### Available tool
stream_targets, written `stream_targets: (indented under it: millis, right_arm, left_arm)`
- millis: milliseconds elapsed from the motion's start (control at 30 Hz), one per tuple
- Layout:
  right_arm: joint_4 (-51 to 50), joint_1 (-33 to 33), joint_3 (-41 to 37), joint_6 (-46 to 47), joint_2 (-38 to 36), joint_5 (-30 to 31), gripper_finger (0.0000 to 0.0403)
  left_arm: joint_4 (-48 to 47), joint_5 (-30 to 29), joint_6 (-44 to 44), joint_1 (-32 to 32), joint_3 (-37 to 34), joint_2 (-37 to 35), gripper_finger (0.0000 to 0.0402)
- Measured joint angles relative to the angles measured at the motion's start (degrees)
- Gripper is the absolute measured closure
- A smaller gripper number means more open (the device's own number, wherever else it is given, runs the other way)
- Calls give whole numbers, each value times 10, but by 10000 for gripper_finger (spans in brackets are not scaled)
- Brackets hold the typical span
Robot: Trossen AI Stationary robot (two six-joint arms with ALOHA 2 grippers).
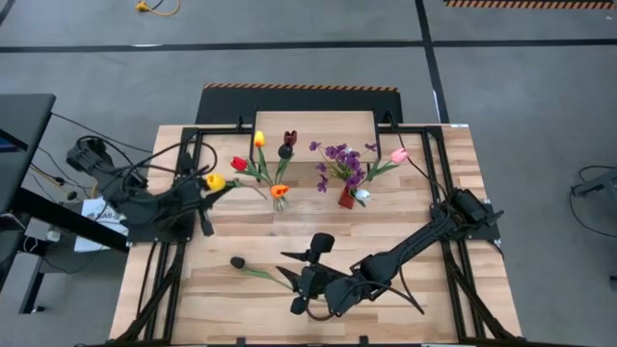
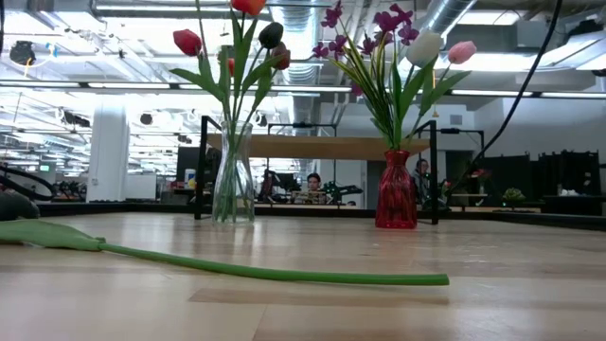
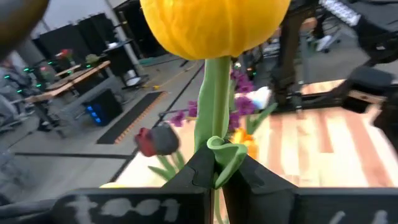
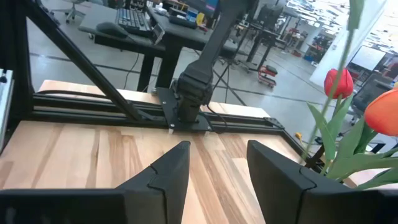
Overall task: Pick and place flowers into a vace then onto a shelf
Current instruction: Put the yellow flower into the transparent flower vase
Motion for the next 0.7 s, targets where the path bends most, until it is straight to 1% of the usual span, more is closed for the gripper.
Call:
stream_targets:
  millis: [67, 200, 433, 533, 700]
  right_arm:
    - [0, -3, 0, 0, 0, -1, 247]
    - [0, -9, 0, 0, 0, -2, 246]
    - [0, -10, 0, 0, 0, -2, 249]
    - [0, -10, 0, 0, 0, -2, 250]
    - [-1, -10, 0, 0, 0, -2, 248]
  left_arm:
    - [3, 18, 7, 27, 0, 0, 401]
    - [8, 89, 16, 91, 0, 0, 401]
    - [24, 176, 37, 197, 0, 0, 401]
    - [25, 222, 38, 234, 0, 1, 401]
    - [25, 269, 38, 279, 0, 6, 401]
